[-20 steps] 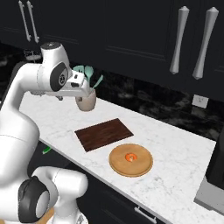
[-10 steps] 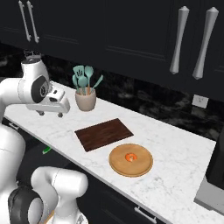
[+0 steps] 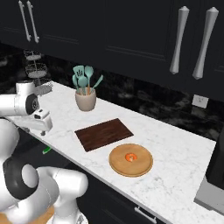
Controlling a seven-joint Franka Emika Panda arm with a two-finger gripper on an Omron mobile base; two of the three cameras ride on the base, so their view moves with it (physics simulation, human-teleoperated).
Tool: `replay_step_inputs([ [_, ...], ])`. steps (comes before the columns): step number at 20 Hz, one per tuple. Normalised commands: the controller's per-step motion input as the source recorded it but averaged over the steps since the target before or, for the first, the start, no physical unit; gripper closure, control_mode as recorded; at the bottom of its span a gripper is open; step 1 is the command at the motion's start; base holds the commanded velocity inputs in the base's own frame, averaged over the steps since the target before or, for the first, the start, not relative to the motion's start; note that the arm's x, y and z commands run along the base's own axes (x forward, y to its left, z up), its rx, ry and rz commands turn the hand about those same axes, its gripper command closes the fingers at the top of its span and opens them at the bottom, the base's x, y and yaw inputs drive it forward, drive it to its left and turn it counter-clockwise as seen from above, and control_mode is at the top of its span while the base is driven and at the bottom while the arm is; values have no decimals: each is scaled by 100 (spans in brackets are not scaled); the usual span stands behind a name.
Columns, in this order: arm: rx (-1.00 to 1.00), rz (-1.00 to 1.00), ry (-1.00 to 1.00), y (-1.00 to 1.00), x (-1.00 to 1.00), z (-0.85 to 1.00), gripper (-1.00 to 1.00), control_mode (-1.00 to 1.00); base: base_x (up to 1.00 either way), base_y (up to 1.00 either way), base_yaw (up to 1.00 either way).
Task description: Pick up the knife from the drawer and place it on the cutting board. Then place the meat from the plate to the cutting board.
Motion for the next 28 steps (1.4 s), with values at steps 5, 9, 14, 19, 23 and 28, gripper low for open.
replay_step_inputs([
  [5,4,-12,14,72,1,-90,-100,-100,0,0,0],
  [9,0,-15,15,63,6,-78,-100,-100,0,0,0],
  [14,0,-13,14,53,12,-77,-100,-100,0,0,0],
  [19,0,-6,1,9,29,-50,-100,-100,0,0,0],
  [23,-1,0,2,14,20,-72,-100,-100,0,0,0],
  [28,-1,0,9,32,29,-92,-100,-100,0,0,0],
])
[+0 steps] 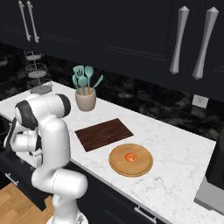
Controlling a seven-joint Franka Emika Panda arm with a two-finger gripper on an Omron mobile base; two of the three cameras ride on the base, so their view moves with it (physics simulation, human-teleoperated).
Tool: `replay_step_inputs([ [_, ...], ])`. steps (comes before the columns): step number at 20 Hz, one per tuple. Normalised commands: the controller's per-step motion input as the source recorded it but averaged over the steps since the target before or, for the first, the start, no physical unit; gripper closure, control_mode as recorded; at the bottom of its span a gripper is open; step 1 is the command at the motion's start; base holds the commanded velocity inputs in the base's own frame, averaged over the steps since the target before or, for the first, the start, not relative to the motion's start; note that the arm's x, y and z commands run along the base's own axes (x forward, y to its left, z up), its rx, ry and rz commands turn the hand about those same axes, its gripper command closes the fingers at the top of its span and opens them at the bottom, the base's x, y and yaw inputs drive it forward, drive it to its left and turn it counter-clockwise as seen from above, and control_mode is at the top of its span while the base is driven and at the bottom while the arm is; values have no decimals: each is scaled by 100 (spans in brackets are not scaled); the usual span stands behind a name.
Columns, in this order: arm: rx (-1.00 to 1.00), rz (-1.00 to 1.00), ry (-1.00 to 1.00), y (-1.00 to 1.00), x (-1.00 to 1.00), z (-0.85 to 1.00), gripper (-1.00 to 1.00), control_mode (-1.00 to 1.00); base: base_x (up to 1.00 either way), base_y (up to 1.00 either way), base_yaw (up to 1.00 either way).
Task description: Pick up the knife from the drawer and place it on the cutting board. Then place the meat from the plate to the cutting board.
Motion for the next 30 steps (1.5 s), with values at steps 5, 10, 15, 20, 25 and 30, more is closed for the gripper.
replay_step_inputs([
  [5,0,0,9,34,18,-66,-100,-100,0,0,0],
  [10,0,0,14,72,-52,-23,-100,-100,0,0,0],
  [15,0,0,13,79,-89,-6,-100,-100,0,0,0],
  [20,0,0,8,72,-100,1,-100,-100,0,0,0],
  [25,0,0,6,55,-53,36,-100,-100,0,0,0],
  [30,0,4,1,-1,95,80,-100,-100,0,0,0],
])
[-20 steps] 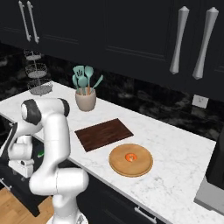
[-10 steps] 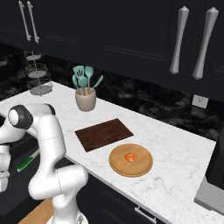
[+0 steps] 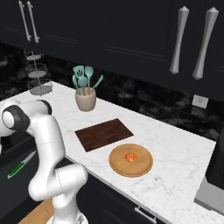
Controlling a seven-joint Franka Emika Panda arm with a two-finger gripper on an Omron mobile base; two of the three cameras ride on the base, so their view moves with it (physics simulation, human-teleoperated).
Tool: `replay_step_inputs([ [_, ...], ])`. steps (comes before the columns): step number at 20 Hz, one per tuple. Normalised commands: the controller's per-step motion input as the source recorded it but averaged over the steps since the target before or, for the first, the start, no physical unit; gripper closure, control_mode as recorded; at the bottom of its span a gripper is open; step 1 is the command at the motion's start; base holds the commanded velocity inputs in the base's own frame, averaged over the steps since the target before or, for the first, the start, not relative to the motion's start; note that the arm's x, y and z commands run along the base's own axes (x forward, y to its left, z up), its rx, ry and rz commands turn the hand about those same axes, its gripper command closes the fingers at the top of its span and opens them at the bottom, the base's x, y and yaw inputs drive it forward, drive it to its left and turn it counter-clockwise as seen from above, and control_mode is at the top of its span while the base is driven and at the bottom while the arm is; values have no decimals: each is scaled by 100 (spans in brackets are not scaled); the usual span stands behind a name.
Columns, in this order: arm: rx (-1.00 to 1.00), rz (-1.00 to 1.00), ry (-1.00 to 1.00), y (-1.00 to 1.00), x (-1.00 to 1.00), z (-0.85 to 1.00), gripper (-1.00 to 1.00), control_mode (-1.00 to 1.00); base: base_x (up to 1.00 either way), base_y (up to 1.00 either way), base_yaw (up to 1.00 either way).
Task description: Pick up the knife from the drawer and place it on the cutting board. Then place the meat from the plate to the cutting board.
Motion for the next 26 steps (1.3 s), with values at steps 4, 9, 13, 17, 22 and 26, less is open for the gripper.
replay_step_inputs([
  [4,0,6,-13,-29,87,4,-100,-100,0,0,0],
  [9,0,2,-8,-31,82,-13,-100,-100,0,0,0],
  [13,0,5,0,-6,95,-25,-100,-100,0,0,0],
  [17,-1,10,-8,-2,48,-48,-100,-100,0,0,0],
  [22,-8,11,-7,0,6,-40,-100,-100,0,0,0],
  [26,-3,5,-4,-7,0,0,-100,-100,0,0,0],
])
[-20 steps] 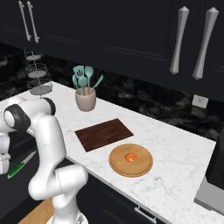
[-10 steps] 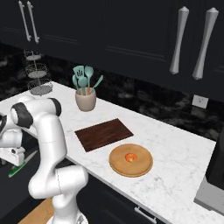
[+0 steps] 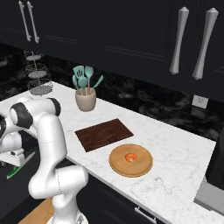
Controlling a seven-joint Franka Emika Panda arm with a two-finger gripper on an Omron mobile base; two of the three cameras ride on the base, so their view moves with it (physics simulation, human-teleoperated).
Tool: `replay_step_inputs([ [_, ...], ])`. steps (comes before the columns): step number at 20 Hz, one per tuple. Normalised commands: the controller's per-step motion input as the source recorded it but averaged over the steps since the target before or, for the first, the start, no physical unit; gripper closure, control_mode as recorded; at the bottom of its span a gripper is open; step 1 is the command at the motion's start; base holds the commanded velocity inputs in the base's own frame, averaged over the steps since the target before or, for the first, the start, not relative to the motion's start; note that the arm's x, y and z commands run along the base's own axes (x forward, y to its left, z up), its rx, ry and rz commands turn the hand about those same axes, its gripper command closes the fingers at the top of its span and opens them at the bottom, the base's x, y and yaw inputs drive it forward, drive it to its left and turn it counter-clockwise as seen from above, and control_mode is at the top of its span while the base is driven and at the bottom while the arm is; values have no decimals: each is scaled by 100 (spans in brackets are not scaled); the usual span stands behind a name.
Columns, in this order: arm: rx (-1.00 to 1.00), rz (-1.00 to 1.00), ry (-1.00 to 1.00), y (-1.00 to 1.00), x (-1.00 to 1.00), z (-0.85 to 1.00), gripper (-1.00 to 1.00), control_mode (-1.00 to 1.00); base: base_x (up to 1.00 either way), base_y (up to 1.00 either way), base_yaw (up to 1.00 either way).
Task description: Pick up the knife from the drawer and place it on the cutting board. Then place the meat from the plate to the cutting board.
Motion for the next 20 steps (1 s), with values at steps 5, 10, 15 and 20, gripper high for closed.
replay_step_inputs([
  [5,0,1,0,-21,2,0,-100,-100,0,0,0],
  [10,0,0,0,-34,0,0,-100,-100,0,0,0],
  [15,0,0,0,-8,16,-10,-100,-100,0,0,0],
  [20,0,0,0,0,35,-24,-100,-100,0,0,0],
])
